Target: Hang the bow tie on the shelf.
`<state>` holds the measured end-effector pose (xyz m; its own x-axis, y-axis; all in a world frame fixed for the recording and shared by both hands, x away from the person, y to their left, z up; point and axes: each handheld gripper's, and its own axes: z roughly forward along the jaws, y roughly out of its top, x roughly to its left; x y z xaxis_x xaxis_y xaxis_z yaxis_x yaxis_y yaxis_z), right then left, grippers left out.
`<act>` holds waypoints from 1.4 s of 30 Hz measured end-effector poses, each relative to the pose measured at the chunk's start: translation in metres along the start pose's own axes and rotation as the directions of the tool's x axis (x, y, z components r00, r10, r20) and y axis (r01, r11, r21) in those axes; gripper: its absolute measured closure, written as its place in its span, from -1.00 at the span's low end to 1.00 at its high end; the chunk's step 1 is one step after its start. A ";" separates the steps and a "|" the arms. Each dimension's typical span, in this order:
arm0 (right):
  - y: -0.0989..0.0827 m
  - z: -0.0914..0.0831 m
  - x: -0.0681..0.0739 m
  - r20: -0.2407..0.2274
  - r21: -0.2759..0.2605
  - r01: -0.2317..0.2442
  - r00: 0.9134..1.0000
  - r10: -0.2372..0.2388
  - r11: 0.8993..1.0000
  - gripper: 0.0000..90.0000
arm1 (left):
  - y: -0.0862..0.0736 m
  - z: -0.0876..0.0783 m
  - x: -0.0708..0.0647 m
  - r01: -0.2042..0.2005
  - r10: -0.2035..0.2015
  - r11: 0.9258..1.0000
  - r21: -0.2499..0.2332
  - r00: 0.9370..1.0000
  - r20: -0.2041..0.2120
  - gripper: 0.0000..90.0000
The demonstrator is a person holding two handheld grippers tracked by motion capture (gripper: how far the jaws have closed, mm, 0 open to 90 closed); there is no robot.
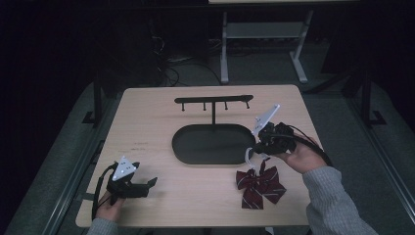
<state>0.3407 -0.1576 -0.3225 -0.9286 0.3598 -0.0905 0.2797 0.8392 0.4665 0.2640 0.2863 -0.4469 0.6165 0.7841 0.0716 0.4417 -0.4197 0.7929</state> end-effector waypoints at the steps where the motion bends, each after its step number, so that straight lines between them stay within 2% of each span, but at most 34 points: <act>1: 0.002 -0.001 0.000 -0.001 0.000 0.001 1.000 -0.001 1.000 0.95 | 0.000 0.000 0.000 0.010 -0.010 1.000 -0.011 1.000 0.001 -0.70; 10: 0.013 -0.002 -0.005 -0.008 -0.003 0.018 1.000 -0.018 1.000 0.95 | 0.001 0.000 -0.001 -0.005 0.005 1.000 0.004 1.000 0.005 -0.70; 32: 0.052 -0.005 -0.019 -0.048 0.005 0.052 0.998 -0.051 0.999 0.95 | 0.001 0.000 0.000 0.003 -0.003 1.000 -0.008 1.000 0.004 -0.70; 42: 0.070 -0.004 -0.025 -0.050 0.013 0.074 0.996 -0.073 0.997 0.95 | 0.001 0.000 0.001 0.004 -0.004 1.000 -0.015 1.000 0.003 -0.70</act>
<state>0.3825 -0.1094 -0.2836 -0.9577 0.2765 -0.0802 0.2133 0.8685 0.4474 0.2649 0.2865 -0.4462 0.6168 0.7842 0.0671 0.4343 -0.4102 0.8019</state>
